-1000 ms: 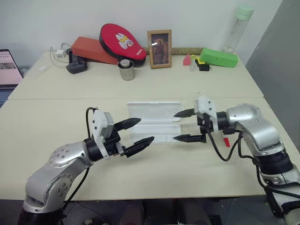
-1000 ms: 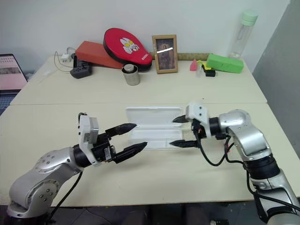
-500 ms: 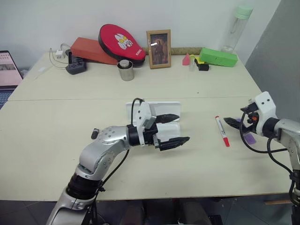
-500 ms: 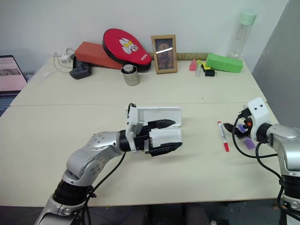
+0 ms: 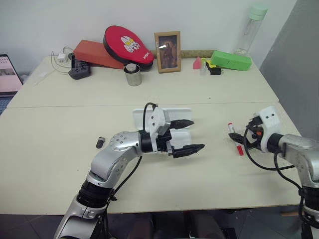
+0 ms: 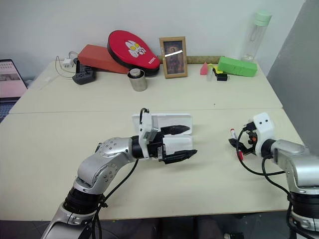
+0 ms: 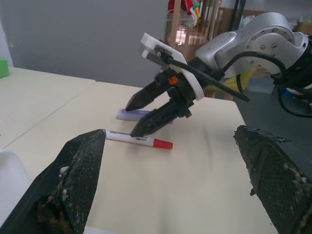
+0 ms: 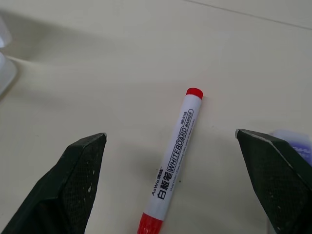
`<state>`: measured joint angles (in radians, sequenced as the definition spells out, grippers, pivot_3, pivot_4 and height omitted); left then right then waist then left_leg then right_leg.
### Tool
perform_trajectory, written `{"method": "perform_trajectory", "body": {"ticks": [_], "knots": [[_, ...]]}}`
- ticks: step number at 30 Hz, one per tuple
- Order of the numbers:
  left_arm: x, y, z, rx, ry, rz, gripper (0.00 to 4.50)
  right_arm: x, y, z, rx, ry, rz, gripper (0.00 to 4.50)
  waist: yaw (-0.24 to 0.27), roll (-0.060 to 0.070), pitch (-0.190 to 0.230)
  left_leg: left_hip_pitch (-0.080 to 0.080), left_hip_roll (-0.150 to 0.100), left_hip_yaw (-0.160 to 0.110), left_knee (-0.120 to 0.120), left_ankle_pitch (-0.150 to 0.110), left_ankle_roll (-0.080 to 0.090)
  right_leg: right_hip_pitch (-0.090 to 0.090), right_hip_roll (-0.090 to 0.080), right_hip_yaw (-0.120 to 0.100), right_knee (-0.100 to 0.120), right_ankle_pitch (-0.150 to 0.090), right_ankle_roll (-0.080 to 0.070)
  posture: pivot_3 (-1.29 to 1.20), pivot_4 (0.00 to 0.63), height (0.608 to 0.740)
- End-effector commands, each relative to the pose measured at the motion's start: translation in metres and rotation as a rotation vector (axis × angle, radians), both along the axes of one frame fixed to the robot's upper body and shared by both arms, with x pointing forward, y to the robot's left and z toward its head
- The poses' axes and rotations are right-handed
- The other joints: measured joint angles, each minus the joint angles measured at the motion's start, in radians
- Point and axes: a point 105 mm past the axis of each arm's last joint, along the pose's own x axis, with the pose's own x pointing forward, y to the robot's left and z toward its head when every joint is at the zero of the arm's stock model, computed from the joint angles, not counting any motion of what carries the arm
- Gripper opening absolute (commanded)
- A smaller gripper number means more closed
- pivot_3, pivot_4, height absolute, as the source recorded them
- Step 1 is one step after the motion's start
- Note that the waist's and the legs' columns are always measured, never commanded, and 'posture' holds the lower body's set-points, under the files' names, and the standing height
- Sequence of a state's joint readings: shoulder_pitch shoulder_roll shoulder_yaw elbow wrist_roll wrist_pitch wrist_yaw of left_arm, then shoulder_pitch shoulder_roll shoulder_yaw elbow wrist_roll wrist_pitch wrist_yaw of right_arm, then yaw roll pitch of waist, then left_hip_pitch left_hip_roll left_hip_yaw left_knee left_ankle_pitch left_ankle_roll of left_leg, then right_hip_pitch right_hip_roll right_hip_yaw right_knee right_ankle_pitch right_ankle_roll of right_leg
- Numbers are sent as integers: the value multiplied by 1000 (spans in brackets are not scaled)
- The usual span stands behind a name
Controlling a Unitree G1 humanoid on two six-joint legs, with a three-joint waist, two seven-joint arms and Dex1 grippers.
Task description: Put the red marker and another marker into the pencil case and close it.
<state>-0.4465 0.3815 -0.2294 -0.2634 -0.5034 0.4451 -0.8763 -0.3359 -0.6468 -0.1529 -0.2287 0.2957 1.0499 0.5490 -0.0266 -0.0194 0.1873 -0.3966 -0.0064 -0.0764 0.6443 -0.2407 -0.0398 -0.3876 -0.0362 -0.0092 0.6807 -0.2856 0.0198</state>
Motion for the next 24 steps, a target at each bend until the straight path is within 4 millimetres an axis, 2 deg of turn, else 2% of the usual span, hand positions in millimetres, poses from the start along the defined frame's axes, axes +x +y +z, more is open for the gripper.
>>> {"method": "perform_trajectory", "body": {"ticks": [1,4,8,14,19,23,24], "knots": [[4,-4,12,-35,-71,30,4500,7,-11,-15,-36,32,-79,4464,0,0,0,0,0,0,0,0,0,0,0,0,0,0,0,0,150,740],[5,-6,14,-41,-82,37,4500,8,-10,-24,-33,58,-74,4464,1,0,0,0,0,1,0,0,0,0,-1,0,0,0,0,0,150,740],[5,-7,16,-52,-90,39,4500,10,-11,-27,-55,65,-74,3913,0,0,0,1,0,1,1,0,0,1,-1,0,0,0,1,0,150,740],[3,-7,16,-48,-88,30,4500,8,-9,-24,-38,63,-58,2462,-1,0,0,1,0,1,0,0,0,1,0,0,0,0,1,0,150,740],[4,-7,16,-40,-93,26,4500,8,-8,-23,-35,58,-49,1439,-1,0,0,1,0,1,0,0,0,1,0,0,0,0,1,0,150,740],[4,-7,17,-38,-95,24,4500,8,-6,-17,-49,36,-24,362,0,0,0,1,0,1,0,0,0,1,0,0,0,0,1,0,150,740],[4,-7,16,-38,-95,24,4500,8,-6,-14,-55,25,-10,268,0,0,0,1,0,1,0,0,0,1,0,0,0,0,1,0,150,740]]}}
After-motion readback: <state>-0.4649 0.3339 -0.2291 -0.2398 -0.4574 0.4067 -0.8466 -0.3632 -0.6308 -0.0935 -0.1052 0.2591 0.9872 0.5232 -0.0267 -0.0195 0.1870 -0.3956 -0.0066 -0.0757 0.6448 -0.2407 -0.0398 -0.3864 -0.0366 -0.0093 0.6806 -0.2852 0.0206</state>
